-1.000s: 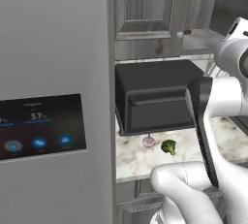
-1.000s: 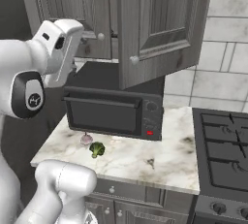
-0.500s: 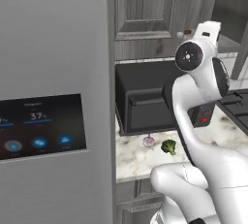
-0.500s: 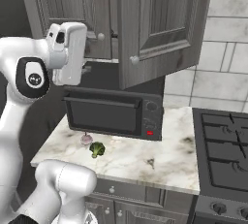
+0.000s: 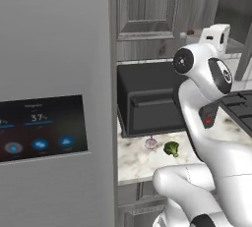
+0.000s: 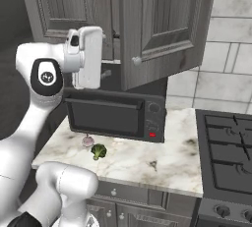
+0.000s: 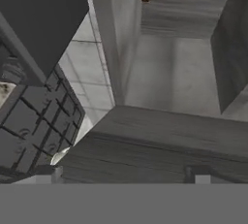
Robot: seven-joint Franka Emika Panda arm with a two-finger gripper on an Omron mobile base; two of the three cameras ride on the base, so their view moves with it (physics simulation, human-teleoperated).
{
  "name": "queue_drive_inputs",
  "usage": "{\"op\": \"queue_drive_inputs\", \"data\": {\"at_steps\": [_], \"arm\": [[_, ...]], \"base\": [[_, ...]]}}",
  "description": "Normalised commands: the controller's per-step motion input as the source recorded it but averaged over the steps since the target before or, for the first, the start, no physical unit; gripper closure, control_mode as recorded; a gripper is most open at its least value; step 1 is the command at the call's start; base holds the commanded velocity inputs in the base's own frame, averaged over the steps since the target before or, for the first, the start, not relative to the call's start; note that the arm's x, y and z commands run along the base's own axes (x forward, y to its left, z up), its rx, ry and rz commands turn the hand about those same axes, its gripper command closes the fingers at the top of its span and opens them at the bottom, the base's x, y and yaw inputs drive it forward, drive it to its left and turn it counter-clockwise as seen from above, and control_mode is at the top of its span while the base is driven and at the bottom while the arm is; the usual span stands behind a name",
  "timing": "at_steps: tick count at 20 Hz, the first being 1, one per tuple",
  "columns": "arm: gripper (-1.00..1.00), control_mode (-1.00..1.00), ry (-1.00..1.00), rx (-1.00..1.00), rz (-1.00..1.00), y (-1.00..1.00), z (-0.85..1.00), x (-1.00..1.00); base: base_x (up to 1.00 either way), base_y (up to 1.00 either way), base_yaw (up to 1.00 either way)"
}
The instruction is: Pick the pan from the cabinet and place it on the stove. Then turn on the stove burner for the pan.
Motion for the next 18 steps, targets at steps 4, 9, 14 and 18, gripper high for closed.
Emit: {"op": "queue_drive_inputs", "data": {"at_steps": [4, 9, 14, 18], "arm": [[-1.0, -1.0, 0.01, -0.08, -0.2, -0.55, -0.1, -0.1], [-1.0, -1.0, 0.0, -0.05, -0.2, -0.58, -0.01, -0.57], [-1.0, -1.0, 0.0, -0.03, -0.21, -0.6, 0.0, -0.72], [-1.0, -1.0, 0.16, -0.01, -0.14, -0.63, 0.01, -0.05]], "base": [[0.0, 0.0, 0.0], [0.0, 0.0, 0.0], [0.0, 0.0, 0.0], [0.0, 0.0, 0.0]]}}
